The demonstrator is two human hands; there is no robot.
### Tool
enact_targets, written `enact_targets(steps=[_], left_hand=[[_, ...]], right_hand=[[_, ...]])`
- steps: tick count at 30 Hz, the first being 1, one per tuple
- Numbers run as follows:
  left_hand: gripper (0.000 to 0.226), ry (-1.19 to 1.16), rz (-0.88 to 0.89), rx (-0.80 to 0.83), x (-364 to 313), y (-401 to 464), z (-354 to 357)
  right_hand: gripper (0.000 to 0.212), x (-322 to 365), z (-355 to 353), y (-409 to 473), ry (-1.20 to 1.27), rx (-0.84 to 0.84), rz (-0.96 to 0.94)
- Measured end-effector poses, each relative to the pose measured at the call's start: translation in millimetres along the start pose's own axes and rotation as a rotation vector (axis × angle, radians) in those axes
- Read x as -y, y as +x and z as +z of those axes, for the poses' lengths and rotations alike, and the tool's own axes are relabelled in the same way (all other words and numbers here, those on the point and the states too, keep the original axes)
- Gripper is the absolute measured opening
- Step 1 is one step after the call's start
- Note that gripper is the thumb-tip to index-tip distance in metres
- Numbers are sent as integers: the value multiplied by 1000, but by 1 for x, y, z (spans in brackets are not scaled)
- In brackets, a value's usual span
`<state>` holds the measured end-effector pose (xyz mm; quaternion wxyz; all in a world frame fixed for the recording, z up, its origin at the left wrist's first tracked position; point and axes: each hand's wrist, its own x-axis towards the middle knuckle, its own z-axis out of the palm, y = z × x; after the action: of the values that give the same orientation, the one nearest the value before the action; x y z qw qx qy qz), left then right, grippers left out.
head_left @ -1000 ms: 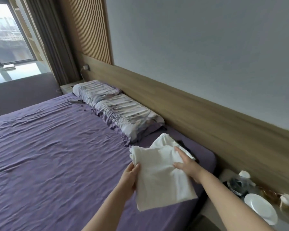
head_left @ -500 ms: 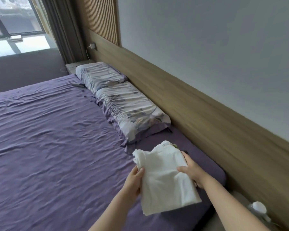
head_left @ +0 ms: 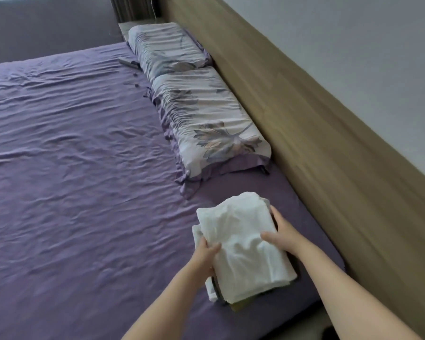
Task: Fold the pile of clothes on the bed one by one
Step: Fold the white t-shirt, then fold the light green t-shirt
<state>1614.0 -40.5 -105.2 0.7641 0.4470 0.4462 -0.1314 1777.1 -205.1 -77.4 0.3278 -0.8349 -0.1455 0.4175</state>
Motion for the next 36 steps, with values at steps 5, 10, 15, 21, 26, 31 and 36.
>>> enact_targets(steps=[5,10,15,21,26,31,36], left_hand=[[62,63,30,-144,23,11,6],[36,631,42,-282,26,11,5],[33,930,71,-273,30,-10,-5],[45,981,91,-273,26,-49,-29],[34,991,169,-318,22,-90,-59],[37,1040,190,-396,40,-142,-117],[37,1073,160,-517,79,-211,-203]], right_hand=[[88,-26,15,4,-132,-186,132],[81,-34,23,-4,-511,-241,175],[72,-23,33,-19,-845,-301,32],[71,-3,50,-41,-1074,-354,-127],[64,21,80,-59,-1112,-244,-178],[37,66,143,-89,-1076,-153,-285],[37,115,240,-124,-1201,-111,-464]])
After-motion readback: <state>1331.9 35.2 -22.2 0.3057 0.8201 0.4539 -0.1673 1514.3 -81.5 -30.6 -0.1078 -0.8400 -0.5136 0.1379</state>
